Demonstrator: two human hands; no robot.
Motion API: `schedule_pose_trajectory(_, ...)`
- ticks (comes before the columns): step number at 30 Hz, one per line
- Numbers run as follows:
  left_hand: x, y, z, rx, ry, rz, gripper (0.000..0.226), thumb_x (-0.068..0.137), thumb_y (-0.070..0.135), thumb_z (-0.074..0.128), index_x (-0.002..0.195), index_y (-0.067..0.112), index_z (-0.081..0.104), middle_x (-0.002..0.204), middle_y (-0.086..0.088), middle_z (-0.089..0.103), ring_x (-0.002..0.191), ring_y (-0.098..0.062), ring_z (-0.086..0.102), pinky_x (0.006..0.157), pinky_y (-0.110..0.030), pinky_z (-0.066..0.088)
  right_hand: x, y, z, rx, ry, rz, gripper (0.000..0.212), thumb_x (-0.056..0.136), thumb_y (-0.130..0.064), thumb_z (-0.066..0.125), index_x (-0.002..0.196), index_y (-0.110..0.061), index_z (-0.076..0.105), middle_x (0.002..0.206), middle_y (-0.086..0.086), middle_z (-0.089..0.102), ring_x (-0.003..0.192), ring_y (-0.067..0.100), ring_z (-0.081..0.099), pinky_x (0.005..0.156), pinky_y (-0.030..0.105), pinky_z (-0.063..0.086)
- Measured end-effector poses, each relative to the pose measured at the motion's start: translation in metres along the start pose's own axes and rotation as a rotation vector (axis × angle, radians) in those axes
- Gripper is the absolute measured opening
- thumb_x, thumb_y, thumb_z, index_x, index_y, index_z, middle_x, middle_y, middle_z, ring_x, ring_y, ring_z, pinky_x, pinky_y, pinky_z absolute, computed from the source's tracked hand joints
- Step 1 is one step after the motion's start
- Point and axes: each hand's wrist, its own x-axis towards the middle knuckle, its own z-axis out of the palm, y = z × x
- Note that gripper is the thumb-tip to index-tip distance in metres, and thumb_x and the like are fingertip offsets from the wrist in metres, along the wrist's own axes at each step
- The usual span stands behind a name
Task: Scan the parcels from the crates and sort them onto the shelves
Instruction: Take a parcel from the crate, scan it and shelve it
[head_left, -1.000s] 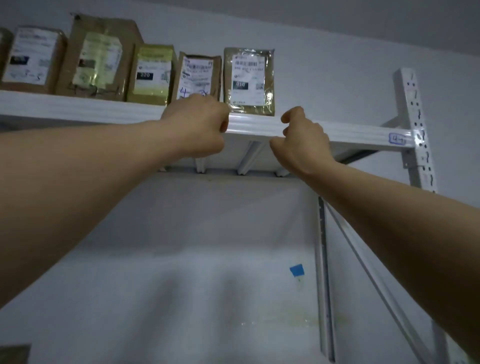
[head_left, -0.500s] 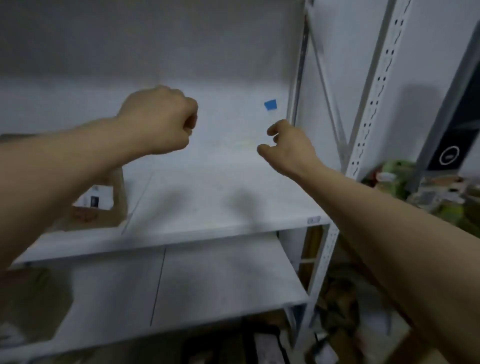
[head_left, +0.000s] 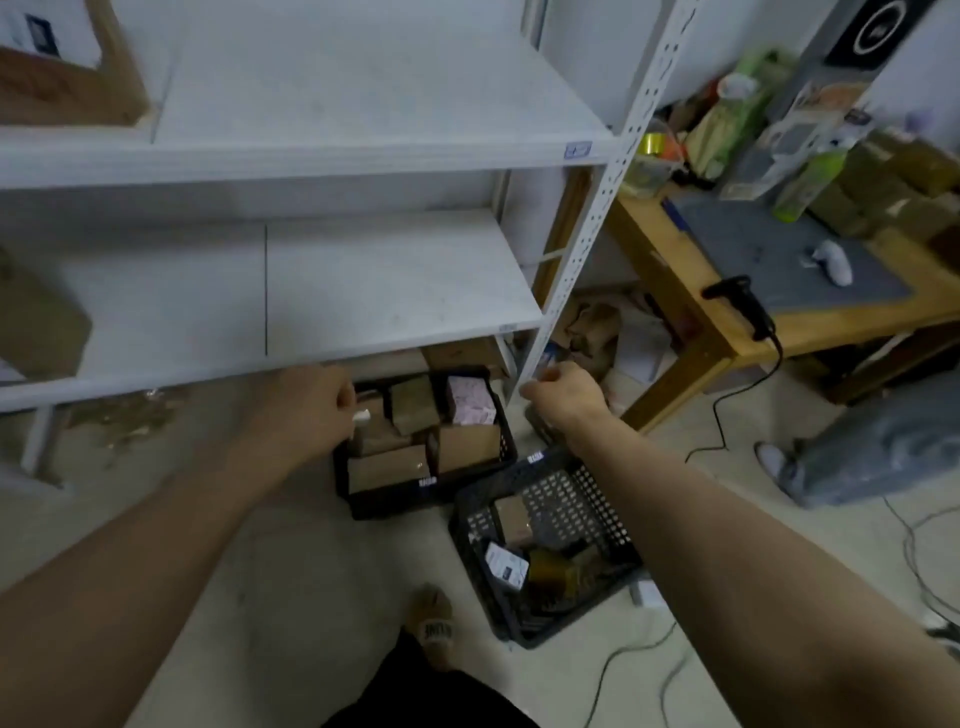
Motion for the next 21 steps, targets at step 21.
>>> schedule_pose_trajectory(21,-0.016,0.128,0.243,-0.081,-0.477,-0.323,0.017,0.096,0.019,0.052,0.080,0.018,0.058,0.091,0.000,0.062,0.087,-0.019,0.060,0.063,-0.029,0.041,0.098,0.270,-0.019,-0.144,-0.381,0.252,0.038,0.099,-0.031,0.058,0.130,-0.009,0.061,0.131,0.009,0.061,0.121,0.030,0.058,0.102,0.039,0.049)
